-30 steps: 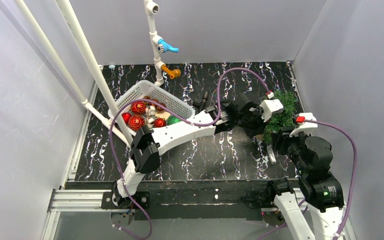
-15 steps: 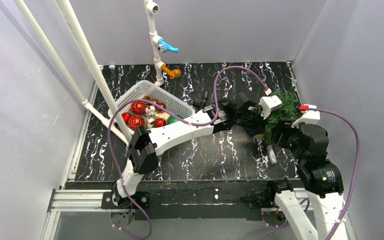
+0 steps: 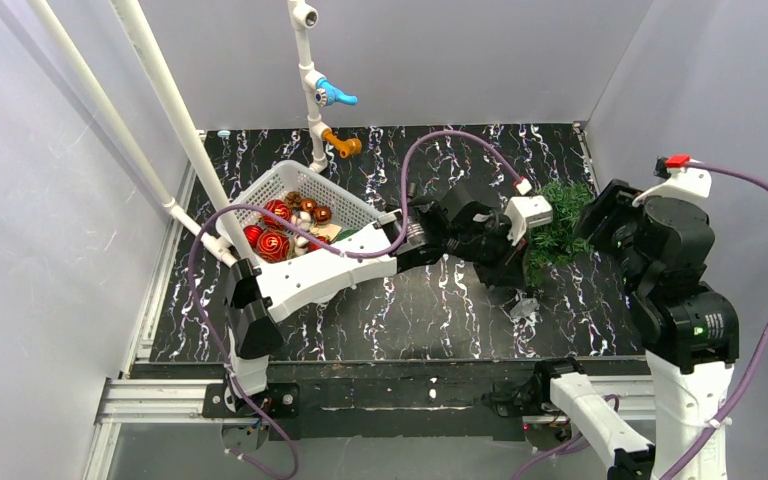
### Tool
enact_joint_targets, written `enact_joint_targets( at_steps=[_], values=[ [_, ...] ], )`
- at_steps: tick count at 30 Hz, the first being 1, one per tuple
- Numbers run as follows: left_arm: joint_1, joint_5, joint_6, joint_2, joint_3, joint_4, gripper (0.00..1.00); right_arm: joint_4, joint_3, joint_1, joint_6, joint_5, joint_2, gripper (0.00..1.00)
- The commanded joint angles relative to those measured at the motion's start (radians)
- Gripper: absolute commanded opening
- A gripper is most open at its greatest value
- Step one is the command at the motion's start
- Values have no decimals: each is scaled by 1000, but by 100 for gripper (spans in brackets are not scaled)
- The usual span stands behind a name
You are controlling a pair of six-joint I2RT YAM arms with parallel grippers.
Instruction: Decorate the small christmas tree
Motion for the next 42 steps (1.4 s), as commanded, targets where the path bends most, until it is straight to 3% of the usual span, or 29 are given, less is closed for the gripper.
enact_joint_targets(
  at_steps=[1,5,12,24,29,34,37,42],
  values=[
    [-40,162,-26,-97,-48,-32,0,-41,62,-7,27,80,60,65],
    [-50,96,6,-164,-112,-51,0,-38,41,-36,54,77,76,65],
    [-49,-176,193,-340,-209,-209,0,-12,33,-128,110,-2,138,65],
    [-39,-374,316,-550,-350,-302,0,53,227,-363,275,-291,473,60],
    [-37,-445,334,-608,-423,-276,0,128,227,-452,301,-246,609,56],
    [-34,-491,364,-634,-451,-272,0,117,269,-462,289,-156,765,54],
    [-33,-492,352,-664,-481,-270,0,177,83,-465,319,-167,835,53],
    [-33,-475,343,-675,-493,-282,0,222,-62,-458,337,-241,886,51]
  ],
)
